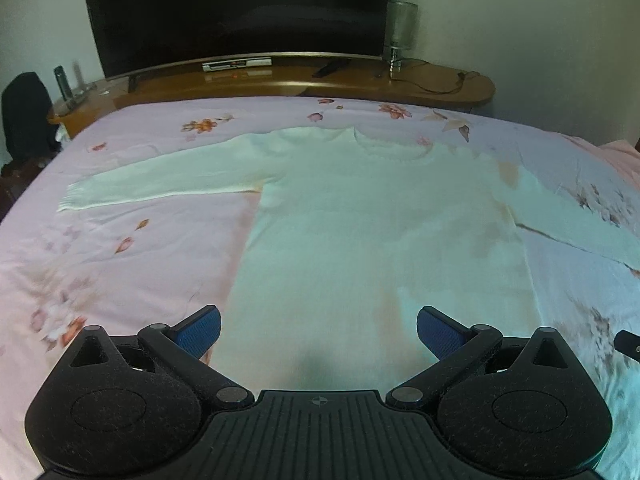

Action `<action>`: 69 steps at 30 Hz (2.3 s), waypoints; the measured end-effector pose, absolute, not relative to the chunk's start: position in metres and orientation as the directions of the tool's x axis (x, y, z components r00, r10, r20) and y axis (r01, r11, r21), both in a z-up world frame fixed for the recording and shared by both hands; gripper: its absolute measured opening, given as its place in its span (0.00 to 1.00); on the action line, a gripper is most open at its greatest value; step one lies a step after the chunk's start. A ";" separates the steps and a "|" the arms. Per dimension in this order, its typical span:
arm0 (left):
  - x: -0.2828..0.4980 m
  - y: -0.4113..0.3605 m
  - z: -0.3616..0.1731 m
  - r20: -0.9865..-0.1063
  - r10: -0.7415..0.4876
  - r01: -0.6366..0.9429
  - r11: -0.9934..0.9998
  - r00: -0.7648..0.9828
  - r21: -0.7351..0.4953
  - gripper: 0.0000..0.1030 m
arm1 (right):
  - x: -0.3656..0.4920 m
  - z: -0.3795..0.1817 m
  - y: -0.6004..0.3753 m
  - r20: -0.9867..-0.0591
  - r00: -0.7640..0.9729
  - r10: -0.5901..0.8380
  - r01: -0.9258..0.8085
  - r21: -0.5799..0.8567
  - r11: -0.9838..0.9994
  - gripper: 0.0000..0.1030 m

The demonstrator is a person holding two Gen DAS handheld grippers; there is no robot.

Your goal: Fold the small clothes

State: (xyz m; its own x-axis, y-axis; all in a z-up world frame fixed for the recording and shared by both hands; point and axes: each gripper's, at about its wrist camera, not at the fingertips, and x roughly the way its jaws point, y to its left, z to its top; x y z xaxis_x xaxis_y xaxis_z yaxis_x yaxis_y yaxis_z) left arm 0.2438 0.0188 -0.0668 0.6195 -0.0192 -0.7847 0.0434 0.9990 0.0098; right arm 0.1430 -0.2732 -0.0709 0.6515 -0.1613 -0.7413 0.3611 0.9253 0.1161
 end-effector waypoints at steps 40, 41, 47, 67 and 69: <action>0.489 -0.006 -0.192 -0.841 -0.046 0.008 0.999 0.539 -0.049 1.00 | 0.301 -0.175 -0.531 -0.756 0.473 -0.453 0.852 0.260 0.455 0.18; 0.491 -0.005 -0.193 -0.848 -0.055 0.020 0.998 0.528 -0.053 1.00 | 0.302 -0.175 -0.532 -0.753 0.470 -0.462 0.854 0.253 0.455 0.12; 0.495 -0.015 -0.196 -0.853 -0.080 0.053 0.997 0.516 -0.062 1.00 | 0.312 -0.159 -0.507 -0.677 0.557 -0.481 0.789 0.250 0.561 0.04; 0.509 0.003 -0.193 -0.861 -0.179 0.042 0.983 0.476 -0.181 1.00 | 0.439 -0.179 -0.224 -0.733 0.631 0.256 0.044 0.363 0.931 0.35; 0.507 0.000 -0.190 -0.858 -0.248 0.065 0.967 0.450 -0.246 1.00 | 0.429 -0.170 -0.230 -0.705 0.663 0.254 0.044 0.375 0.926 0.35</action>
